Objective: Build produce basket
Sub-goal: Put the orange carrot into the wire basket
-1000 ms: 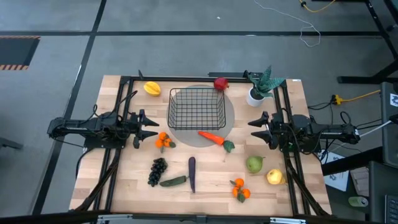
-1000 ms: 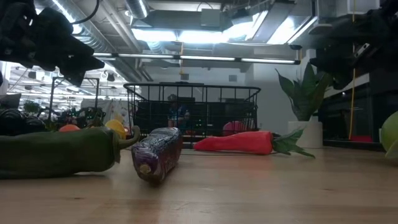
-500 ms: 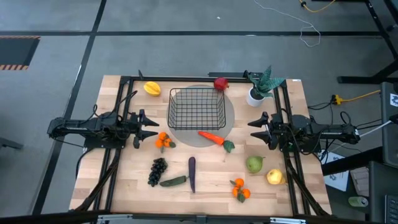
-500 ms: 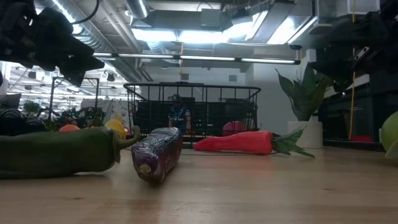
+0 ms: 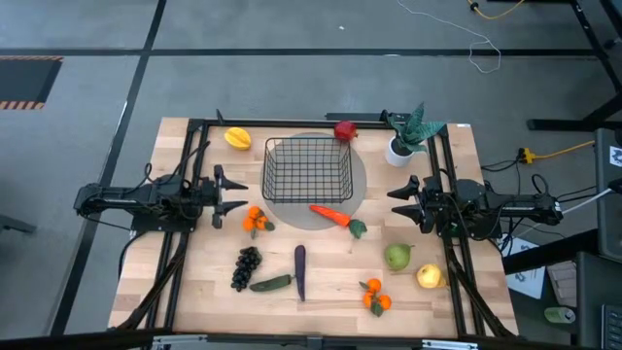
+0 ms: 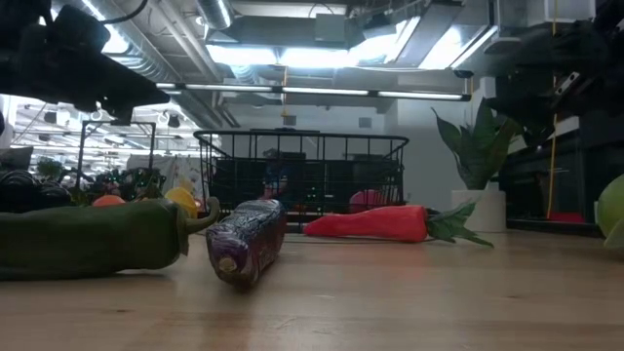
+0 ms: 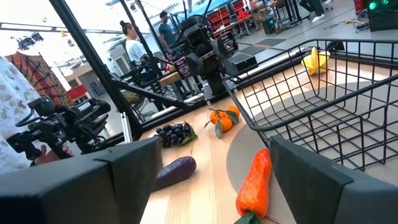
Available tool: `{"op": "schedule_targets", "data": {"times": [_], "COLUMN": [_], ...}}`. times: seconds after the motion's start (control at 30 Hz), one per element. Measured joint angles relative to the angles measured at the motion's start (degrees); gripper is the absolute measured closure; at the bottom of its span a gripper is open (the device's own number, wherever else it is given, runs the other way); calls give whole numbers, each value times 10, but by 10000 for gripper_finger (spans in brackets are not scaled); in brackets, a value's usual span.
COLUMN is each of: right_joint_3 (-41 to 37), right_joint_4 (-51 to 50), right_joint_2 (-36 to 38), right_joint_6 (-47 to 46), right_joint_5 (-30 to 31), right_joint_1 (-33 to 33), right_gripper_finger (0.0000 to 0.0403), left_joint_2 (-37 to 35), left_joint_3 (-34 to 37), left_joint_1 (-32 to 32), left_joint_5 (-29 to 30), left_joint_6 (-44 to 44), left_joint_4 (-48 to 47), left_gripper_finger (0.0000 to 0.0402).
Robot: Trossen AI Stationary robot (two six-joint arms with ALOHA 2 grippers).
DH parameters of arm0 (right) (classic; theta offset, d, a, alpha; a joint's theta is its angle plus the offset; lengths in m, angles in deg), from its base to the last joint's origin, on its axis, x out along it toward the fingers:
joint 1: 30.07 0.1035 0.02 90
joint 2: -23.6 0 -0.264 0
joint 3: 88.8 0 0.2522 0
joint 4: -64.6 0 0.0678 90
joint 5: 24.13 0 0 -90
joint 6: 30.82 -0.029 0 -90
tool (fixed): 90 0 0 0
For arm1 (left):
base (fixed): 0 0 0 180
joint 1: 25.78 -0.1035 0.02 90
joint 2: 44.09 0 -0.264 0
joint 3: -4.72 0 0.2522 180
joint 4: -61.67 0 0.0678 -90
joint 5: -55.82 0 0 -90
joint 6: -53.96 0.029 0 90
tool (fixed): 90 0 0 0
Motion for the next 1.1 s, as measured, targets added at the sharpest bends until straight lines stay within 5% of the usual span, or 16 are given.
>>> {"op": "schedule_targets", "data": {"times": [0.67,0.9,1.1], "right_joint_3": [0,0,0], "right_joint_4": [4,72,77], "right_joint_2": [0,0,-53], "right_joint_6": [-18,-76,-111], "right_joint_5": [20,-124,-49], "right_joint_1": [2,14,44], "right_gripper_finger": [111,111,111], "left_joint_2": [0,0,0], "left_joint_3": [0,0,0], "left_joint_1": [0,0,0], "left_joint_5": [-1,-1,12], "left_joint_6": [27,39,47], "left_joint_4": [10,11,14], "left_gripper_finger": [207,207,207]}}
